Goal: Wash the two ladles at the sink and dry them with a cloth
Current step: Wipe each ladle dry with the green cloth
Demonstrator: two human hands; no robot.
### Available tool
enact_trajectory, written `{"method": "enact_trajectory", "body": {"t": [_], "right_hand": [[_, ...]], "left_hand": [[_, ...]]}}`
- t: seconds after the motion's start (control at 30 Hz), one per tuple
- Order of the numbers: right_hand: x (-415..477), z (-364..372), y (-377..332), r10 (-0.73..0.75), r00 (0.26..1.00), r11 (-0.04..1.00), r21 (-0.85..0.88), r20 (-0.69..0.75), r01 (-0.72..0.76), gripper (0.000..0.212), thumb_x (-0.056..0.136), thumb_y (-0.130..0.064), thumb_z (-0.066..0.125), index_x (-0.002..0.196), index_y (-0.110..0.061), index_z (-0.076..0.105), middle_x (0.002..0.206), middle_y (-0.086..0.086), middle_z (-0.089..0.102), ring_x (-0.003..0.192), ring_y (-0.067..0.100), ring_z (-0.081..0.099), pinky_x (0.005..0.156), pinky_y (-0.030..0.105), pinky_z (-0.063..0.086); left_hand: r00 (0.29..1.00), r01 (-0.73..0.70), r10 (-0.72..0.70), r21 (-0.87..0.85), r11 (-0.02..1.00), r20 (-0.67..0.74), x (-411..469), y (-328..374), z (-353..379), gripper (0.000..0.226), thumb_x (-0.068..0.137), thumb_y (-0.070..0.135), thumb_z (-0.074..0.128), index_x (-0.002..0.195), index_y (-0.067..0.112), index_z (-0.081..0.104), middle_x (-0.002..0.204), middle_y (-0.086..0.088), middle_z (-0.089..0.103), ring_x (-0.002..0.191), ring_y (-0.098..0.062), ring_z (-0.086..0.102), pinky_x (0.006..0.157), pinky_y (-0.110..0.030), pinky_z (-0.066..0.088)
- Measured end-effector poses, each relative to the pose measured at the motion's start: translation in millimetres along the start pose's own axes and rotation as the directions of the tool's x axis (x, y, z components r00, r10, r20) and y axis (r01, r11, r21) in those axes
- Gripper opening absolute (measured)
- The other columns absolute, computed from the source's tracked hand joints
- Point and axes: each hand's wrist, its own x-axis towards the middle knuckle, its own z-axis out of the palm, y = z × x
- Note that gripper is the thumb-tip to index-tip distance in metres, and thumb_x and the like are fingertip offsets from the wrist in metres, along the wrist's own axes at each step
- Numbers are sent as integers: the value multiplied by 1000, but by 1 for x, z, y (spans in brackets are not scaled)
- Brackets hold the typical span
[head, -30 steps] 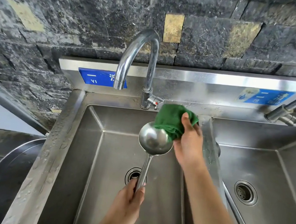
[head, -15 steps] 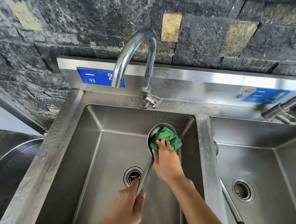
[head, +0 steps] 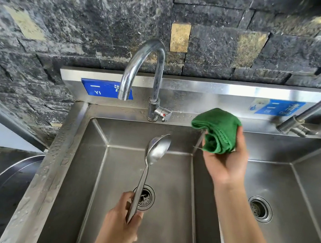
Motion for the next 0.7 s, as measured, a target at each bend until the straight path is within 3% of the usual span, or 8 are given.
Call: {"method": "enact_trajectory", "body": {"t": [0.1,0.17,0.27,0.37,0.5,0.57,0.63,0.7], "right_hand": [[-6,1,-16,33,995,995,-98,94,-23,61,89,-30,68,146,-16,52,136,9,63,121,28,62,102,44,48],[-10,-1,-18,90,990,979,-191,109,-68,43,91,-23,64,133,-13,62,142,13,59,129,34,59,107,54,46],[-14,-6,-13,118,991,952,-290,61,-96,35,89,-20,63,122,-13,69,130,12,66,116,30,67,105,45,49],[-16,-14,-15,84,994,958,-279,63,-63,33,89,-21,64,121,-16,69,123,9,69,112,27,68,101,39,52],[-11,-24,-17,-30,999,892,-450,26,38,31,93,-15,65,123,-14,71,126,9,71,121,29,66,94,35,57],[-9,-27,-10,-131,987,728,-667,95,160,37,95,-8,64,131,-17,67,131,4,69,124,26,64,100,35,54],[-14,-32,4,-138,941,322,-884,310,339,44,95,-7,66,136,-25,64,134,-10,66,128,16,61,107,27,47],[-19,-43,27,27,878,-110,-871,478,478,51,94,-15,70,143,-25,57,154,-5,48,147,16,38,120,28,33]], "left_hand": [[995,-58,65,106,993,-70,8,4,-2,23,89,36,64,98,46,46,92,37,59,75,3,61,64,-10,46],[994,-76,83,93,993,-69,13,11,-2,11,92,51,53,99,44,49,86,31,62,68,-2,59,63,-17,46],[997,-77,77,-4,997,-31,20,17,-3,17,97,46,47,100,35,59,66,16,61,51,-7,50,54,-26,45],[997,39,-26,-182,983,71,21,23,-2,11,97,35,55,93,28,63,63,5,60,53,-21,62,51,-35,54],[993,65,-48,-165,984,106,19,24,1,13,98,38,52,95,26,53,77,0,66,38,-23,52,38,-26,38],[993,49,-32,-152,987,113,20,24,1,8,99,34,51,97,26,51,80,1,66,36,-18,43,37,-24,32],[992,7,8,-119,993,123,21,27,5,5,100,31,50,97,26,51,68,3,59,41,-13,40,40,-27,31],[994,-68,71,-40,997,84,22,30,12,13,100,35,48,92,26,53,58,9,48,46,-11,40,47,-27,34]]}}
